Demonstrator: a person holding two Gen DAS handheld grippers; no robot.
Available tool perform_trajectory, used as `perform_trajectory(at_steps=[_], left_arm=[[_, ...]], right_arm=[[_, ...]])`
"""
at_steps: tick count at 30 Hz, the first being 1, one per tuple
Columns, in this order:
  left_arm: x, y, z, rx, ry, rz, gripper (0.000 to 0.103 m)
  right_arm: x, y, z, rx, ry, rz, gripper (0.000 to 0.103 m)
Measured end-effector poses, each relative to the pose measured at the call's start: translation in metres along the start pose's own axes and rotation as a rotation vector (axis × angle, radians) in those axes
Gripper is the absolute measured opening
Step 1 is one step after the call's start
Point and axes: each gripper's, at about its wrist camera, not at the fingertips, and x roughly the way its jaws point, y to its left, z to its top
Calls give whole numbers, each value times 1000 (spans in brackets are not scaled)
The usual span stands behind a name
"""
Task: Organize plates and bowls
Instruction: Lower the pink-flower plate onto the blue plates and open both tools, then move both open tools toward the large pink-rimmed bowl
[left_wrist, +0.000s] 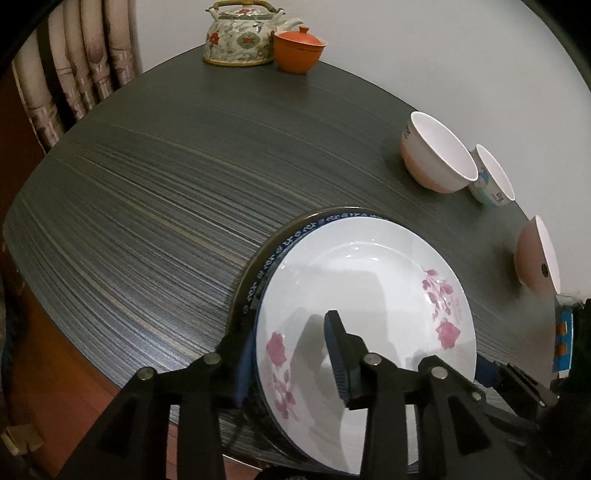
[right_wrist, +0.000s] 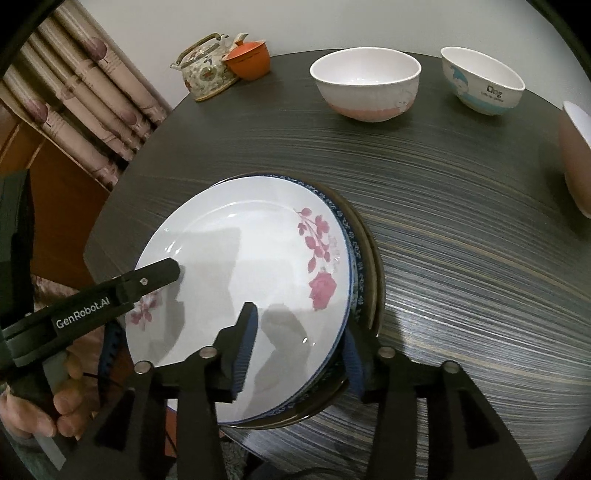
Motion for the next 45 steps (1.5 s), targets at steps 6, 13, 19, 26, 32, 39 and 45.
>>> perform_trajectory(at_steps=[6,13,19,26,32,39,45], left_arm=[[1,-1,-1,-1,-3,-4,42],[-1,1,-2,5,-13,-7,48],[-12,-4,-2,46,-87,17,52],[-13,-2,-2,41,-95,14,52],[-16,-2,-3,46,-115,15,52],[-19,-1,-3,47,-125,24,52],[-17,-1,-3,43,-124,28,52]], right_arm=[[2,9,-1,-22,10,-31,51],[5,16,2,-39,34,-67,55],[7,22,4,-31,47,-92,59],[8,24,4,-33,42,-106,61],[0,27,2,-56,1,-115,66],[-16,31,2,-100,-77,-166,71],[-29,17,-2,-91,-126,-231,71]])
